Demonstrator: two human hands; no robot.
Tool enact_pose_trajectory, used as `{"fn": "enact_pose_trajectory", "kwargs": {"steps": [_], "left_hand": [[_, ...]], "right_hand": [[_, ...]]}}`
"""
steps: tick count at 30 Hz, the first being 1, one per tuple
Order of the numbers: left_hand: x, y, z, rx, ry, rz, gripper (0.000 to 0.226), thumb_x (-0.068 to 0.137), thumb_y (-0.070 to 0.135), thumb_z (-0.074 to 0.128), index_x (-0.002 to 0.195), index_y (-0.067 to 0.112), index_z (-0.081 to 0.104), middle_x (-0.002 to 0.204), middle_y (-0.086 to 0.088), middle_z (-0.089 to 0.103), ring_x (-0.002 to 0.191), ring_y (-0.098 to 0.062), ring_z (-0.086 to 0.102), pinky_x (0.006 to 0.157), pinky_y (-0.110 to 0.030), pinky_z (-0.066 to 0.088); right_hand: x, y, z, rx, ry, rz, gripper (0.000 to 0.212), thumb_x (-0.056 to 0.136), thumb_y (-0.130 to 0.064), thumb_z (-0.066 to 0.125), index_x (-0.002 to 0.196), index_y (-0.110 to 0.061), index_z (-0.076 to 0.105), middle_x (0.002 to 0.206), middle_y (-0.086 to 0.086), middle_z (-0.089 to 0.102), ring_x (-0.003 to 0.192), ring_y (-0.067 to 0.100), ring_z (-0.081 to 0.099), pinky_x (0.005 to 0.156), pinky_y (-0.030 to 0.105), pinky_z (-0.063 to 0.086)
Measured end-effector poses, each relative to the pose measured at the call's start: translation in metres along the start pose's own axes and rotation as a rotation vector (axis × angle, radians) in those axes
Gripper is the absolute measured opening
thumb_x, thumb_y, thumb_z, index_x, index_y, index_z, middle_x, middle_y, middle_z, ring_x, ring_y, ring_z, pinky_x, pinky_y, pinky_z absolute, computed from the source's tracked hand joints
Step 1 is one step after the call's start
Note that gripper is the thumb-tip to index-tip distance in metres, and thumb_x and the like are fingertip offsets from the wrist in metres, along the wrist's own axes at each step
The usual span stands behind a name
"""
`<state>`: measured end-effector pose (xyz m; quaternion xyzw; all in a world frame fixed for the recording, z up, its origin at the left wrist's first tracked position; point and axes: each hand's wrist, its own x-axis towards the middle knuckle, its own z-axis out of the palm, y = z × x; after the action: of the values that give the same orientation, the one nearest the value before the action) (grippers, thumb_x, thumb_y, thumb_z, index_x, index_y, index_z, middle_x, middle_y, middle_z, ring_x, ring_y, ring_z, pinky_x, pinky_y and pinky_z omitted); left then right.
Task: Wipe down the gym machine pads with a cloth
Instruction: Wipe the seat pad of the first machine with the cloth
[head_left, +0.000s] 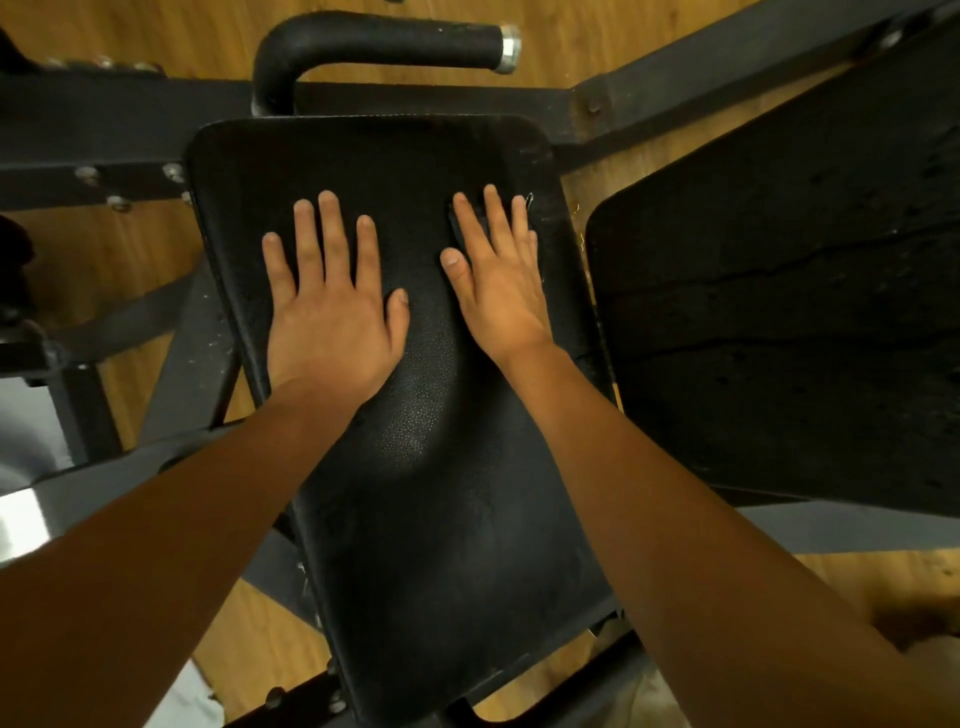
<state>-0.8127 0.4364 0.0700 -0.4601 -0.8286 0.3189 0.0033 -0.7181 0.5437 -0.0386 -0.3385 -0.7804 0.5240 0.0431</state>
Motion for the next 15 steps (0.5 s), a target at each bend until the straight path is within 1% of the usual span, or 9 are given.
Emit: {"fn": "enact_pose_trajectory", "kwargs": {"steps": [4, 11, 15], "left_hand": [[-0.001, 0.0, 0.002, 0.001, 0.014, -0.003, 0.072, 0.105, 0.048, 0.024, 0.161, 0.005, 0.013, 0.167, -0.026, 0.003, 0.155, -0.041, 0.001, 0.123, -0.062, 0.007], [0.0, 0.0, 0.004, -0.013, 0.034, 0.004, 0.071, 0.105, 0.048, 0.024, 0.16, 0.005, 0.014, 0.166, -0.026, 0.005, 0.155, -0.041, 0.002, 0.123, -0.062, 0.007], [-0.001, -0.001, 0.005, -0.014, 0.053, 0.001, 0.07, 0.105, 0.048, 0.025, 0.16, 0.005, 0.015, 0.166, -0.026, 0.006, 0.155, -0.042, 0.003, 0.123, -0.062, 0.007]], "right_hand": [[-0.014, 0.0, 0.002, 0.004, -0.002, -0.004, 0.058, 0.111, -0.041, 0.035, 0.163, -0.023, 0.019, 0.172, 0.007, 0.004, 0.158, 0.03, -0.01, 0.126, 0.045, -0.004], [-0.073, 0.013, 0.012, 0.007, -0.023, 0.006, 0.057, 0.111, -0.039, 0.037, 0.163, -0.023, 0.02, 0.172, 0.006, 0.005, 0.158, 0.028, -0.01, 0.127, 0.046, -0.003], [-0.058, 0.007, 0.01, 0.006, -0.018, 0.014, 0.057, 0.111, -0.04, 0.035, 0.163, -0.025, 0.019, 0.172, 0.006, 0.002, 0.157, 0.029, -0.012, 0.127, 0.045, -0.005]]}}
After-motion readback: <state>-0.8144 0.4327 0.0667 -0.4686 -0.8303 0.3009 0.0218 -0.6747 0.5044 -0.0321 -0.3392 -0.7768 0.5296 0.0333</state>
